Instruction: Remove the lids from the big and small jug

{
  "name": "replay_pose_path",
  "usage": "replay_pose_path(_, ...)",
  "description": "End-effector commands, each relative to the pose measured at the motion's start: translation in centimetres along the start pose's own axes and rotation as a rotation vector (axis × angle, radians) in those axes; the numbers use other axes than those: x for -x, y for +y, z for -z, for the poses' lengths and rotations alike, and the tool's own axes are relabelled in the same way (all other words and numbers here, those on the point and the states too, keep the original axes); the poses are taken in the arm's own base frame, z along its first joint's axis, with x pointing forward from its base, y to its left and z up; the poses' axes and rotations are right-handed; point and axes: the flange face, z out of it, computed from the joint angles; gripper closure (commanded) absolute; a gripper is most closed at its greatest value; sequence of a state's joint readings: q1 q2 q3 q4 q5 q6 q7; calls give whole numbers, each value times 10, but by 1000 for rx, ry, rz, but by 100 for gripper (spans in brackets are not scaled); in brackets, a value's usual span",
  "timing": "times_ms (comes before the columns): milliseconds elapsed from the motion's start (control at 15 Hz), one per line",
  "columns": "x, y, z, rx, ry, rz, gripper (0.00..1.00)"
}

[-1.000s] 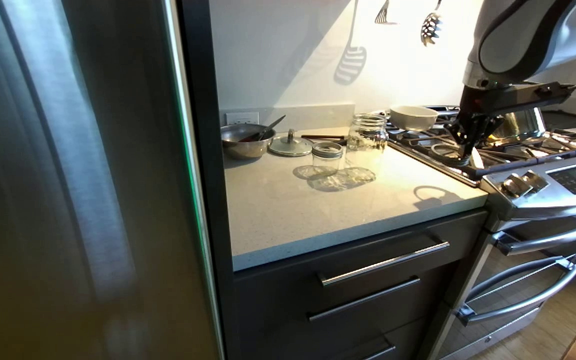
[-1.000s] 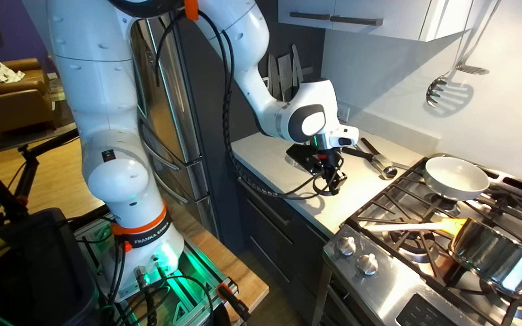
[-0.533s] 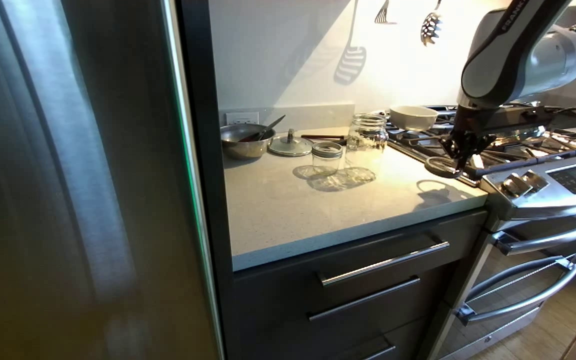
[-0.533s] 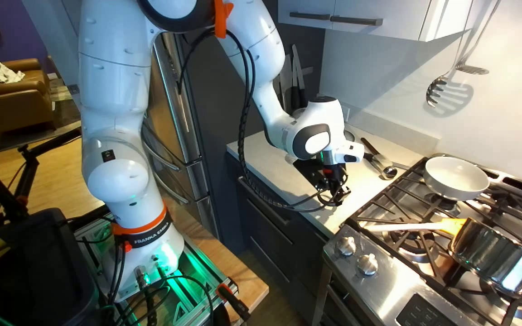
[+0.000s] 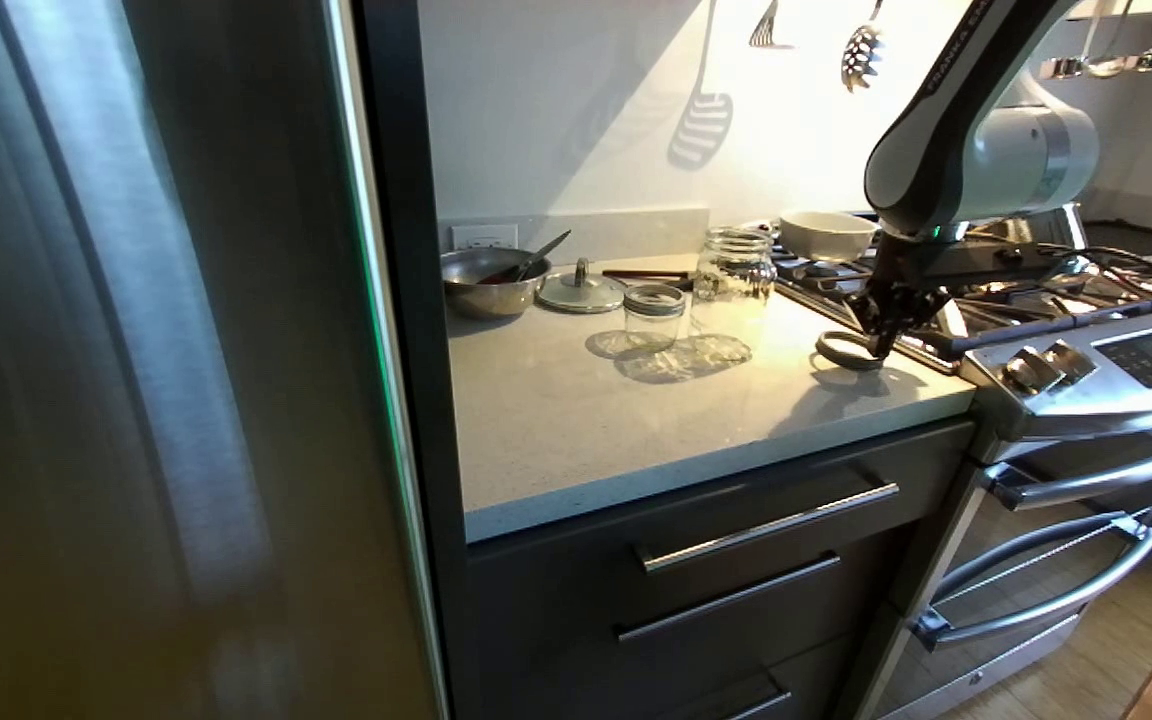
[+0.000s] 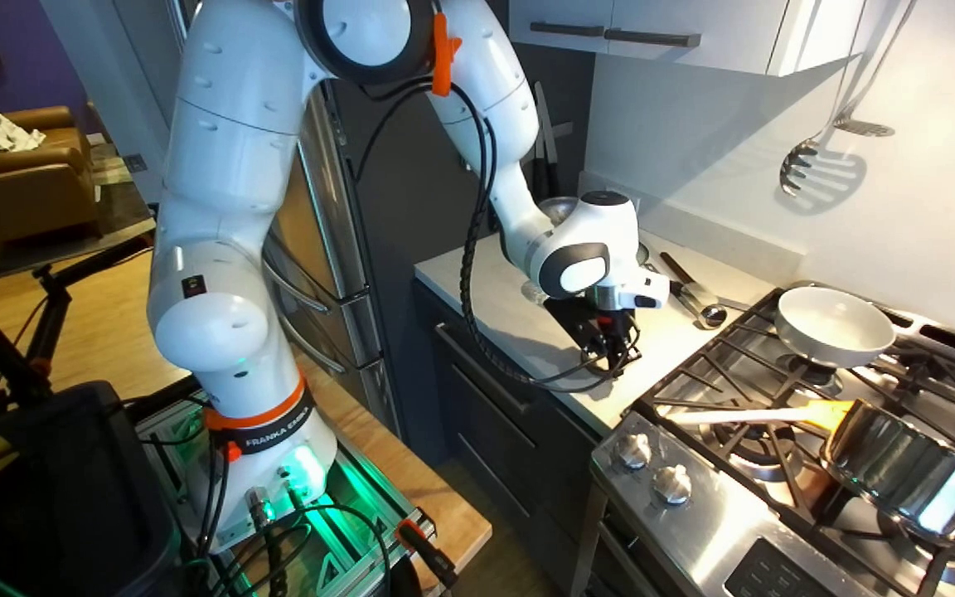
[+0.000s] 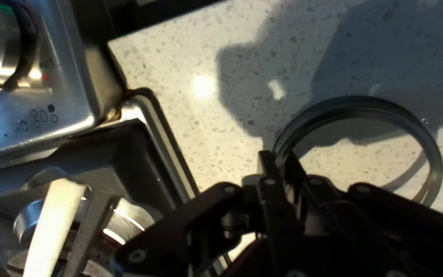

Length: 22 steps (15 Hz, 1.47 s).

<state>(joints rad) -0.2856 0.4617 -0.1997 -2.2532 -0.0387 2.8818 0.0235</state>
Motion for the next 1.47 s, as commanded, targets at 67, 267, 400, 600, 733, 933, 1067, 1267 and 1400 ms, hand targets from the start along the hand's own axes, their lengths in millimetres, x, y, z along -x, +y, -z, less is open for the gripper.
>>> replay_pose_path(67, -9, 5, -16, -13, -28, 4, 66)
replay_pose_path(267, -13, 6, 0, 5, -17, 10, 52)
replay_pose_path(400, -16, 6, 18, 10, -6, 17, 37)
replay_pose_path(600, -21, 2, 49, 36, -5, 51, 15)
replay_pose_path(733, -25, -3, 75, 51, -19, 74, 1)
replay_pose_path(933, -30, -18, 119, 53, -21, 111, 0)
replay_pose_path(1067, -35, -32, 153, 47, -4, 135, 0)
replay_pose_path(1267, -47, -58, 197, 52, 30, 118, 0)
replay_pose_path(1400, -59, -78, 222, 56, 76, 81, 0)
